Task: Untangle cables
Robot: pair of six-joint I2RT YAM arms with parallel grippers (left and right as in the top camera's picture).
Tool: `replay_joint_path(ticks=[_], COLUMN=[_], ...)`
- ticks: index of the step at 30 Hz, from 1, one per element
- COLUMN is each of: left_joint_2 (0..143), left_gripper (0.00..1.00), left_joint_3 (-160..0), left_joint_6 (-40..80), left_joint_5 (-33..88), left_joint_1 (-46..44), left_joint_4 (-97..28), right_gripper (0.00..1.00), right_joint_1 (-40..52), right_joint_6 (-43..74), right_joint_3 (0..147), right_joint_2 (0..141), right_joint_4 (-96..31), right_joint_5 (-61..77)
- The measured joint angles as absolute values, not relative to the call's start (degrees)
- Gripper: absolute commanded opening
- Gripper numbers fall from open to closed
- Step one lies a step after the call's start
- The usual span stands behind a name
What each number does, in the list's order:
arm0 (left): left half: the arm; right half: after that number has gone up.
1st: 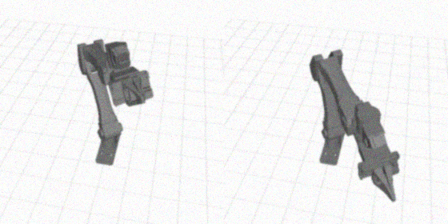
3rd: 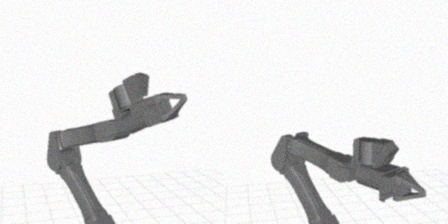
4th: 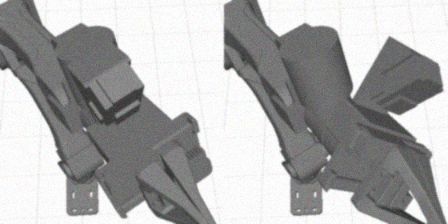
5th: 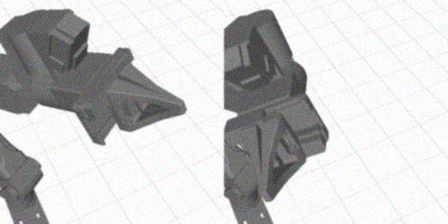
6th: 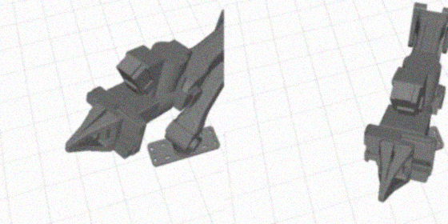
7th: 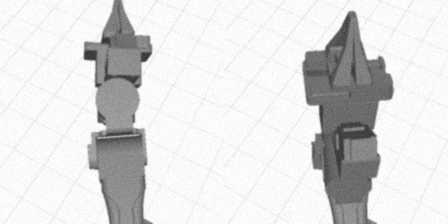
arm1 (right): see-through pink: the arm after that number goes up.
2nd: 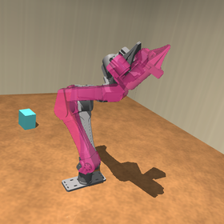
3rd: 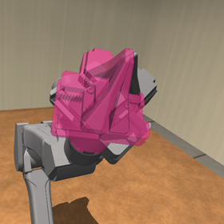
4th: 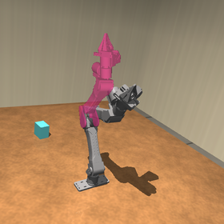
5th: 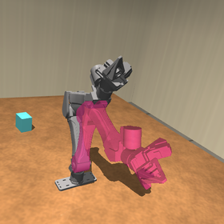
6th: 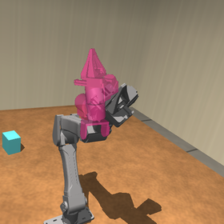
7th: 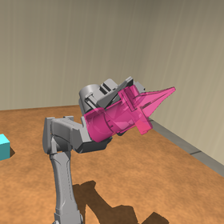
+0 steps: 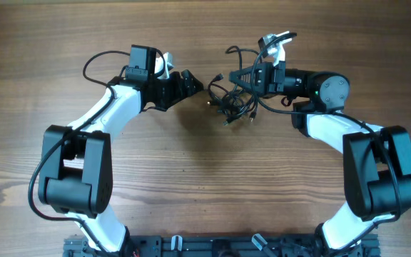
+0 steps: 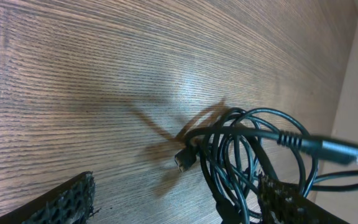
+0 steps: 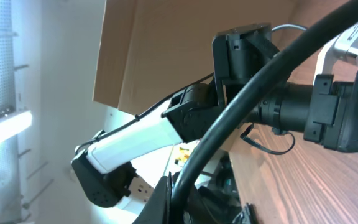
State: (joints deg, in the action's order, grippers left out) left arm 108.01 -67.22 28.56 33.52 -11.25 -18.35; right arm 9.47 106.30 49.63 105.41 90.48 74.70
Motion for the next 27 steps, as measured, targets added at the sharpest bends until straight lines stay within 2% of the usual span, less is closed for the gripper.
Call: replay_joint_path(ticks=[9,15,27], left_joint_2=[108.0,108.0,108.0], left_gripper=[0.85,0.82,0.82], left_joint_3=[-67.2,-67.2,-67.2], left_joint_6=[28.6,29.0,30.2], left_joint_5=[35.1,35.5,36.1], left_joint_1=[-11.2,-11.2,-11.8], left_joint_4=[-18.1,-18.1,-18.2], right_gripper=[0.05,0.04,0.05], right_joint_1=[10.8,15.3,22.4], right_joint_6=[108.9,108.8,108.8], right_joint_3=[49.6,49.6,50.3], right_joint_2=[105.4,105.4,105.4], right_joint_4=[90.5,90.5,90.5], right_joint_5=[71.7,69.7,62.2])
